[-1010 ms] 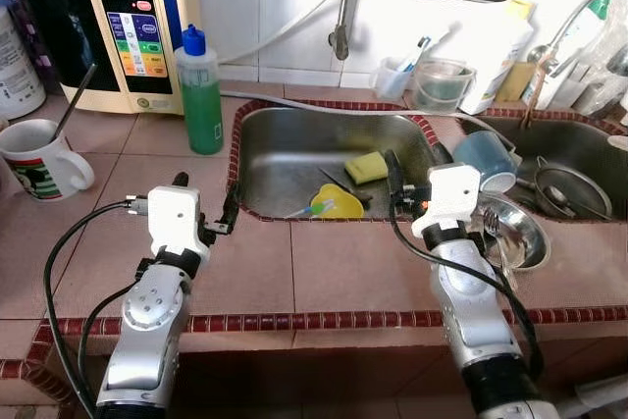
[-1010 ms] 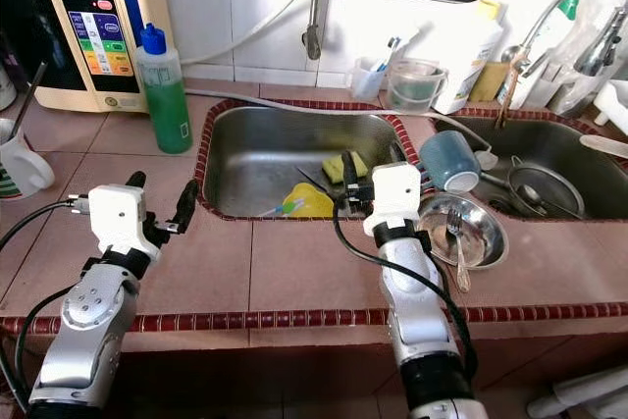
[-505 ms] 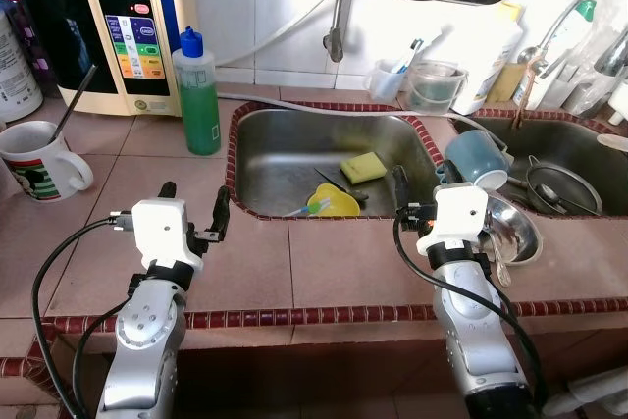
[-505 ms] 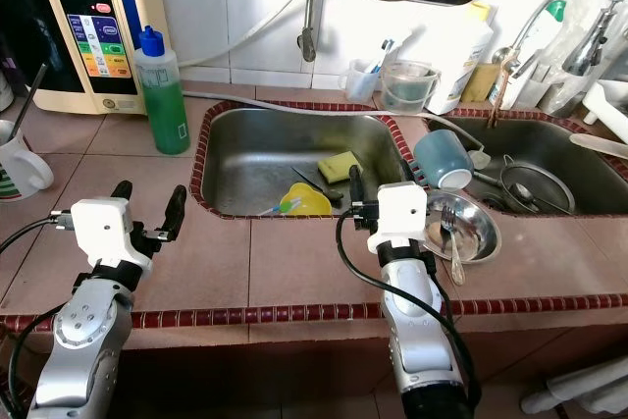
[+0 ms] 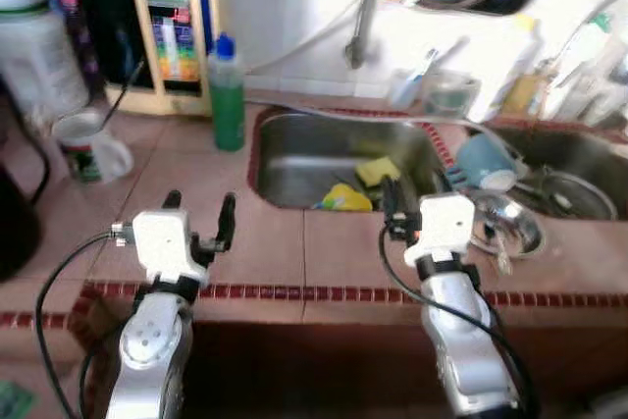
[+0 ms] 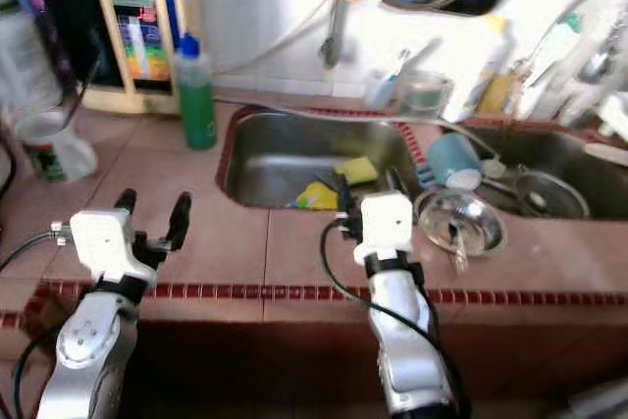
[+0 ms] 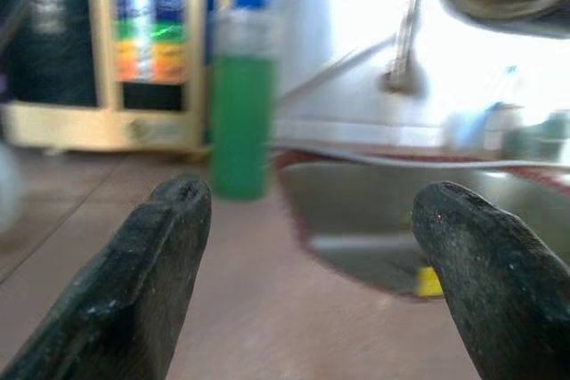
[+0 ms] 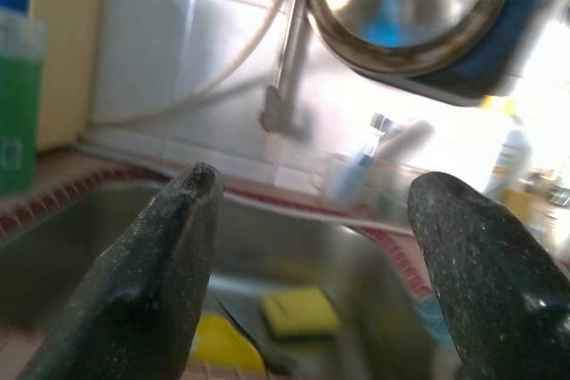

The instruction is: Kitchen organization

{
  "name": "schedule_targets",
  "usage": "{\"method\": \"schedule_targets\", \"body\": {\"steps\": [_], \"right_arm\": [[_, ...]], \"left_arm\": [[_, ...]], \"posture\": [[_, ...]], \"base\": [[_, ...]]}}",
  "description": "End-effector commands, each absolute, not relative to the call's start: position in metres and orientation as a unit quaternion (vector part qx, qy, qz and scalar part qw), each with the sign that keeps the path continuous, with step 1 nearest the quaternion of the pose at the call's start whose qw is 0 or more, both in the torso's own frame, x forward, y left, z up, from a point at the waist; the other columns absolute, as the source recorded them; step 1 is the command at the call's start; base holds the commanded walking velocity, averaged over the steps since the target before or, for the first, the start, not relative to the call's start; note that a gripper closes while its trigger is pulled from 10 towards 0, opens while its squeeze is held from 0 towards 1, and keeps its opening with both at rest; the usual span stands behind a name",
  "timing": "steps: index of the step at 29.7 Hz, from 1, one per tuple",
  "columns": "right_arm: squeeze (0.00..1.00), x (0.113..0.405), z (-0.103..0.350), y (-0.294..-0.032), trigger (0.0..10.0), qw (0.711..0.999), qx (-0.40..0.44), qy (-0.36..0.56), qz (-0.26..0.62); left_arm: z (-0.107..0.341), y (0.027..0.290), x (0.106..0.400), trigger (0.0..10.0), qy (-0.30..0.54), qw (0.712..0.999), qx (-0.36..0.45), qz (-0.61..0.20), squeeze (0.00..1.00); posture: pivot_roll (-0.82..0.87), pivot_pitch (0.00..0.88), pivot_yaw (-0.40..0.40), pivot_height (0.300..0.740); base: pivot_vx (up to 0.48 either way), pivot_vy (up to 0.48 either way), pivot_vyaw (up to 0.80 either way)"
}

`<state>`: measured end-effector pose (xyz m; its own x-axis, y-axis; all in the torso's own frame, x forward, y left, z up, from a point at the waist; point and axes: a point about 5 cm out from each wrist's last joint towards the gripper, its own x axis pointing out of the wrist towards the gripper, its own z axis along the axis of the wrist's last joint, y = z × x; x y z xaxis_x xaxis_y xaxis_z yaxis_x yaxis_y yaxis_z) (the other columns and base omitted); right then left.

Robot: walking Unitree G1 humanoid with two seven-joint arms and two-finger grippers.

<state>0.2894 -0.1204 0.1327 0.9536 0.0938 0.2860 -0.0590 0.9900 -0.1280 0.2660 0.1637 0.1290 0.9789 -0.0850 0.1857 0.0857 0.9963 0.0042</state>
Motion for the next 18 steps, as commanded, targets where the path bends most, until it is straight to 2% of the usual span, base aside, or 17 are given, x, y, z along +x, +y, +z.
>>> {"method": "schedule_targets", "body": {"steps": [1,11,18], "right_arm": [[0.0,0.2902,0.1361,-0.1277,10.0,0.986,-0.065,-0.15,0.027],[0.0,0.2891,0.1342,-0.1242,10.0,0.987,-0.063,-0.147,0.03],[0.0,0.2865,0.1305,-0.1197,10.0,0.988,-0.058,-0.142,0.03]], "left_arm": [[0.1337,0.1557,0.2696,10.0,-0.098,0.993,0.019,-0.065,0.0],[0.138,0.1562,0.267,10.0,-0.106,0.989,0.044,-0.096,0.0],[0.14,0.1564,0.2667,10.0,-0.11,0.987,0.053,-0.107,0.0]], "posture": [[-0.1,0.0,-0.048,0.74],[-0.1,0.0,-0.033,0.74],[-0.1,0.0,-0.024,0.74]], "base": [[0.0,0.0,0.0],[0.0,0.0,0.0],[0.0,-0.48,0.0]]}}
